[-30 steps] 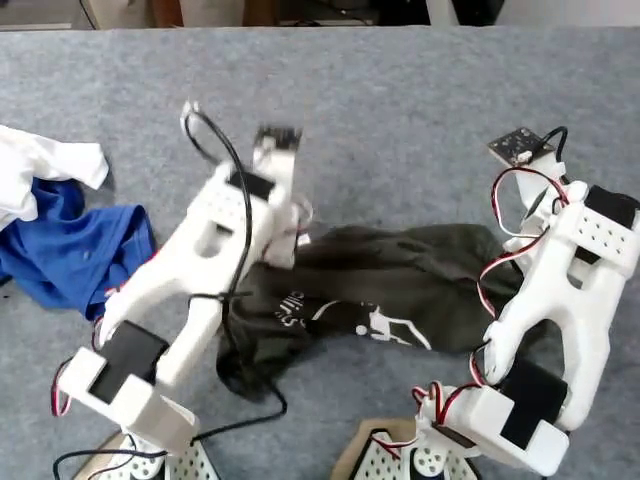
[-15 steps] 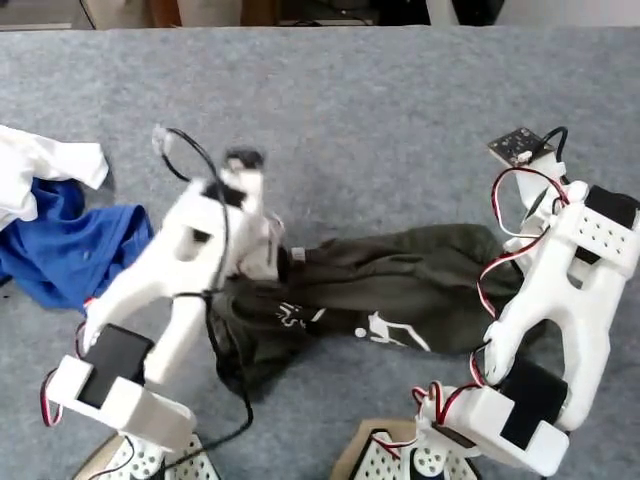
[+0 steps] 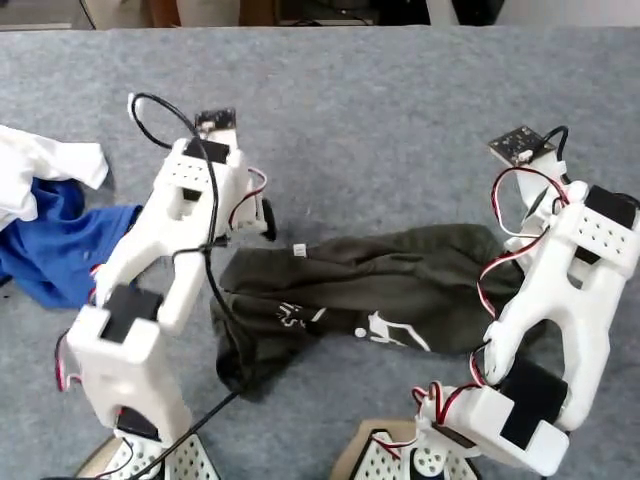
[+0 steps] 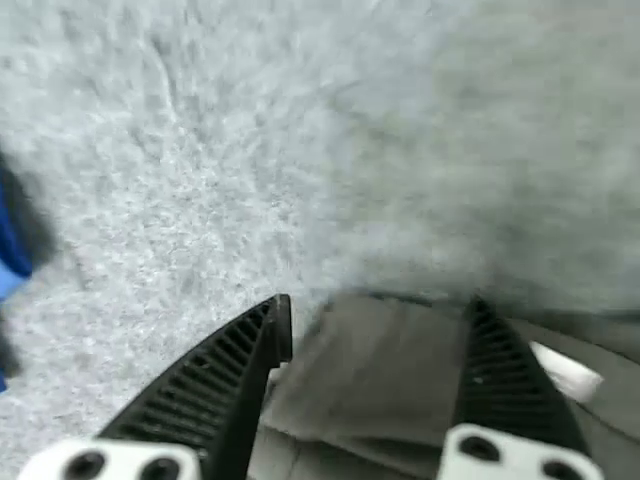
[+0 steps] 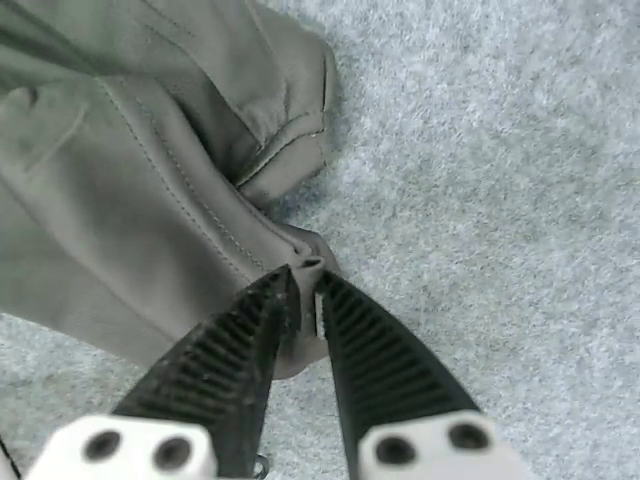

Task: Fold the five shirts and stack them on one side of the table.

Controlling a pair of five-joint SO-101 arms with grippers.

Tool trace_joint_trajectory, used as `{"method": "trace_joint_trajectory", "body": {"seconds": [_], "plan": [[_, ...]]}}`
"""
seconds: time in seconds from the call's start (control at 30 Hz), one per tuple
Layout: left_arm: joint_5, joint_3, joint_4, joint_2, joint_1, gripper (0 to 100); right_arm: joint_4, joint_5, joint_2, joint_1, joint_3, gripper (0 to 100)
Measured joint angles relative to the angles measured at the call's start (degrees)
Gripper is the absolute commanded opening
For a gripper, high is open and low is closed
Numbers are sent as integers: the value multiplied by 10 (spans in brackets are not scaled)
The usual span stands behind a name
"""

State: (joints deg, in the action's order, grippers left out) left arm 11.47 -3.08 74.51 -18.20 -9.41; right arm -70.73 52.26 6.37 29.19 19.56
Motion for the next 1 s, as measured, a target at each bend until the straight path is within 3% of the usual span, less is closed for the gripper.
{"method": "trace_joint_trajectory", "body": {"seconds": [0.3, 0.57, 0.7, 0.87, 1.0], "plan": [[0, 73, 46, -60, 15, 53, 2, 0, 0, 0, 0, 5], [7, 149, 91, -67, -23, 53, 20, 0, 0, 0, 17, 5], [20, 149, 91, -67, -27, 92, 27, 0, 0, 0, 31, 5], [9, 149, 101, -67, -12, 265, 30, 0, 0, 0, 38, 5], [4, 149, 113, -67, 2, 264, 30, 0, 0, 0, 38, 5]]}}
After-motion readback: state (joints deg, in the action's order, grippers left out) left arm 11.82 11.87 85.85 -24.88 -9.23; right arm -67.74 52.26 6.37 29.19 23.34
